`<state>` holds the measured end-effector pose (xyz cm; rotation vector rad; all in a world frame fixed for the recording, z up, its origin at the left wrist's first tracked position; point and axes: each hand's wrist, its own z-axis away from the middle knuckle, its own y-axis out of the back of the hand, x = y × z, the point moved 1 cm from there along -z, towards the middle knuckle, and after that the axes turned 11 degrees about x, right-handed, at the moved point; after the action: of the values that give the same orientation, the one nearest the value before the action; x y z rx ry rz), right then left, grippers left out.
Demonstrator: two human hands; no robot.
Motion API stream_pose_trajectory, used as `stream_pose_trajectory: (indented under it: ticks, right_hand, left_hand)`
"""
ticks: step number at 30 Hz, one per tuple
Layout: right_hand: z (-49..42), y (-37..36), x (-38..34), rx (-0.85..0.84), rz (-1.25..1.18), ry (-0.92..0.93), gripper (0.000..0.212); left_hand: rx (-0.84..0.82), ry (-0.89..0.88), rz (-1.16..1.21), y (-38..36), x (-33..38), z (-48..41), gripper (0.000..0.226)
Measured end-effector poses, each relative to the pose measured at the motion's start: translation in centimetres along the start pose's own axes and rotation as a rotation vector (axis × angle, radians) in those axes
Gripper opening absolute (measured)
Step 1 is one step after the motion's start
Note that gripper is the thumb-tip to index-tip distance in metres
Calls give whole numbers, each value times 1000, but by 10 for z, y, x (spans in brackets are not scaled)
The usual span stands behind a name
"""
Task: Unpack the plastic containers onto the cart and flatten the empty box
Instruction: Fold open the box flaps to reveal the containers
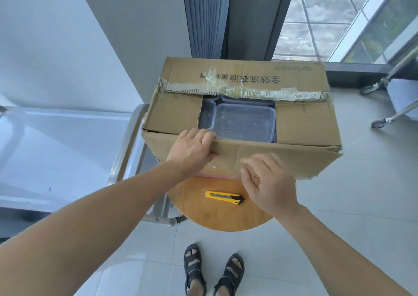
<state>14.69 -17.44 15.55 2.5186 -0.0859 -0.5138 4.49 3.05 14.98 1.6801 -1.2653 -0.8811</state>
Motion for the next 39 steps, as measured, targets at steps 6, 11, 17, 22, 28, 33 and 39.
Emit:
stream_pose_trajectory:
  ticks: [6,11,17,22,28,33,39]
  right_hand:
    - [-47,14,44,-639,369,-159,54]
    - [-34,3,61,-612,350,-126,42]
    - [-26,-6,63,-390,388,-9,33]
    - [-38,-9,74,-450,340,117,34]
    - [-74,-21,81,-538,190,-53,56]
    - [-123,-49,90,-411,527,-87,46]
    - [-143,-69,106,-577,586,-83,60]
  left_hand:
    - [-399,32,59,25,-3,-10,52]
    - [-538,103,74,41,-23,-24,36]
    - [-230,-55,47,22,-29,-12,22]
    - [-205,-279,93,20,-41,-26,24]
    - [-436,-462,201,17,-71,-47,52]
    - [-342,-509,393,9,-81,-36,49]
    - [53,-448,480,2,-103,-67,18]
